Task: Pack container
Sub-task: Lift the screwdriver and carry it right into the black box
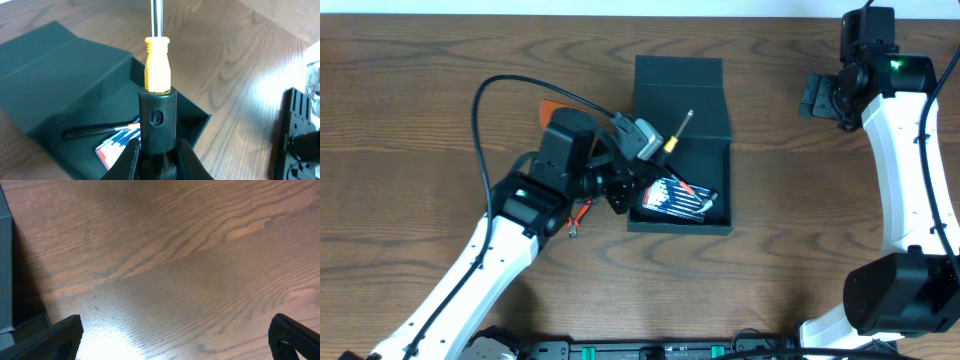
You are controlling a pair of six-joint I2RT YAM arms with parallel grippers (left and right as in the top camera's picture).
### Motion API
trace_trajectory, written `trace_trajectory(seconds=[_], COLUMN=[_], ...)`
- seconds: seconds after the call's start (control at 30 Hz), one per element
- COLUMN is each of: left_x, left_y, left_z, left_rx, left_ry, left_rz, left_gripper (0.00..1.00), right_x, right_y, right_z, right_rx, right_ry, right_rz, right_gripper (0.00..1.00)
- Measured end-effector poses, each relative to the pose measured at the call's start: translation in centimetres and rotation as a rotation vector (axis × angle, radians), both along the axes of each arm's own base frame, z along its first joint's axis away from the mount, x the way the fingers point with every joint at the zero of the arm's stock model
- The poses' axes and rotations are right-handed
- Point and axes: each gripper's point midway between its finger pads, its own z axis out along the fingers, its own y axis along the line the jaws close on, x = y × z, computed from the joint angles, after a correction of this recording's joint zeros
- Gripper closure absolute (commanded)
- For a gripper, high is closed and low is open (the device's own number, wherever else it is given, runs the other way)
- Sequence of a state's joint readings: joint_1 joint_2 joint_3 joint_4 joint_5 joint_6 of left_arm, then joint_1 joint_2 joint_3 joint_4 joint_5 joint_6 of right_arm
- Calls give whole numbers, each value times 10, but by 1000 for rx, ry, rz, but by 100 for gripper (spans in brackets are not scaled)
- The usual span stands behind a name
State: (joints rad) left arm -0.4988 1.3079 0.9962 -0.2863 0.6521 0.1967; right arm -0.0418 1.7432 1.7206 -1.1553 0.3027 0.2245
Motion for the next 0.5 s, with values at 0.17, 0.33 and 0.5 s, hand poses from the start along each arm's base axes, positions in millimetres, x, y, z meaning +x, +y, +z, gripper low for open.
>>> trace_trajectory(seconds=[0.17, 0.33, 0.5], left_x=[-3, 0, 2], left_y=[-13, -18, -18], left_z=[-30, -71, -105], left_rx=[48, 108, 156], left_ry=[57, 143, 219], left_rz=[-45, -61, -61], left_gripper=[94, 94, 94], right_x=[0, 0, 0], right_y=[0, 0, 0], right_z=[0, 0, 0], right_rx=[0, 0, 0], right_ry=[0, 0, 0], right_rz=[0, 0, 0], right_gripper=[1, 1, 1])
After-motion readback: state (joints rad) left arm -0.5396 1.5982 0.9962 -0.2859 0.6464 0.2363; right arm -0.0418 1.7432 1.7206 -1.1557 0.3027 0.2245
